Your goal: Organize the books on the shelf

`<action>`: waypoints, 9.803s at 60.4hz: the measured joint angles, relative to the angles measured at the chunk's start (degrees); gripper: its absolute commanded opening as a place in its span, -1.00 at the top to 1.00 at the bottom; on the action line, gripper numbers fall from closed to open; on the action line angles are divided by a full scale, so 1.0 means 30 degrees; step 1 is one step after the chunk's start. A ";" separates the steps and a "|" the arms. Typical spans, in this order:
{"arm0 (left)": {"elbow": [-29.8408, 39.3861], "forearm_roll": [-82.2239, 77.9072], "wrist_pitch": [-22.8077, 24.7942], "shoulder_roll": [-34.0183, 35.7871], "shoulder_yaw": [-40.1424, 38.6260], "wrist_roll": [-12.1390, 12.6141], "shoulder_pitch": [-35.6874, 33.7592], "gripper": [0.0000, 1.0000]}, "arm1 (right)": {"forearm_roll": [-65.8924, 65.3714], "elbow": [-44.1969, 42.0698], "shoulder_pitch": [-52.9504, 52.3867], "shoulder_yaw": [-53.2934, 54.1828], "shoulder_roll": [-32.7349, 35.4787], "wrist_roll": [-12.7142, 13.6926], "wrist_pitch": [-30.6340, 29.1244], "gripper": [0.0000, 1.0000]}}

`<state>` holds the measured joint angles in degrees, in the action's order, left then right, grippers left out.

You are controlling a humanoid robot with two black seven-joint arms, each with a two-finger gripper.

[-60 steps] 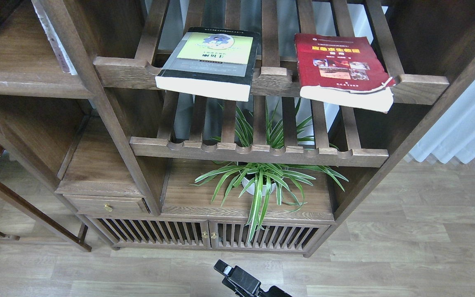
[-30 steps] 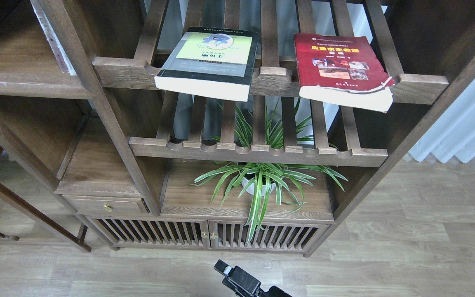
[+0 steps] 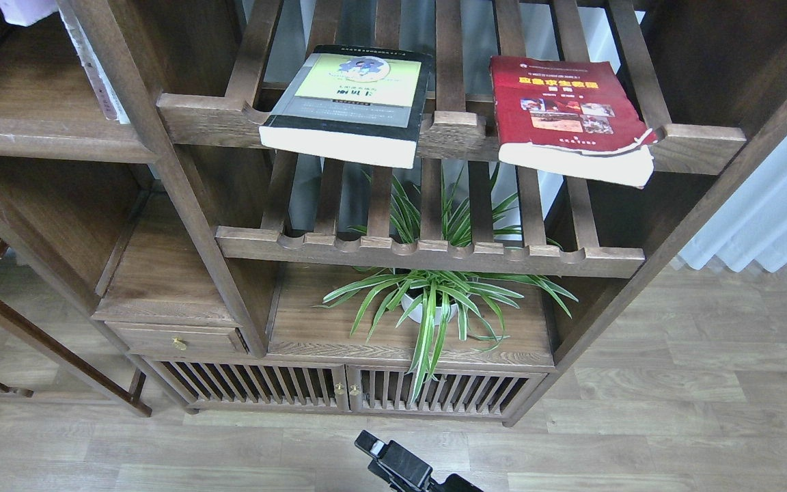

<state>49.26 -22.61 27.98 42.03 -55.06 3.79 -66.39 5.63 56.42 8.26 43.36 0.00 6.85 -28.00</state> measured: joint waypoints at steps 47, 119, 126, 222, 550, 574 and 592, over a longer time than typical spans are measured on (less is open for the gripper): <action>0.0067 0.1961 0.0007 0.0172 -0.1037 -0.0222 0.1650 0.44 | 0.0027 0.0117 0.0000 0.0107 0.0000 0.0000 0.0000 -0.98; 0.8615 0.7460 0.0006 0.2564 -1.1256 -0.0164 1.7280 0.03 | 0.0282 0.2015 0.0001 0.1007 0.0000 -0.1098 -0.0001 -0.98; 0.9031 0.7947 0.0006 0.1924 -1.1340 -0.0184 1.8860 -0.22 | 0.0304 0.2579 0.0011 0.1418 -0.0001 -0.1112 -0.0001 -0.98; 0.8338 0.7859 0.0004 -0.1795 -1.0391 0.0057 2.3480 -0.99 | 0.0232 1.0748 -0.2985 1.0229 0.0905 -0.0922 -0.0002 -0.88; 0.9031 1.3384 0.0005 -0.9719 0.4248 -0.2645 2.2874 -0.64 | -0.0397 0.6997 0.3066 0.2583 0.0380 0.3414 -0.0009 0.90; 0.8921 1.3425 0.0004 -1.0169 0.4822 -0.2654 2.2363 -0.31 | -0.0430 0.6978 0.3135 0.2336 0.0311 0.3481 -0.0011 0.90; 0.8812 1.3393 0.0004 -0.9779 0.5699 -0.2570 2.2474 -0.70 | -0.0356 0.6973 0.3128 0.2614 0.0311 0.3403 0.0013 0.90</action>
<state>75.70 17.57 27.99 12.70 -37.96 -3.92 1.03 4.56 77.34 17.65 51.20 0.93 17.06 -27.96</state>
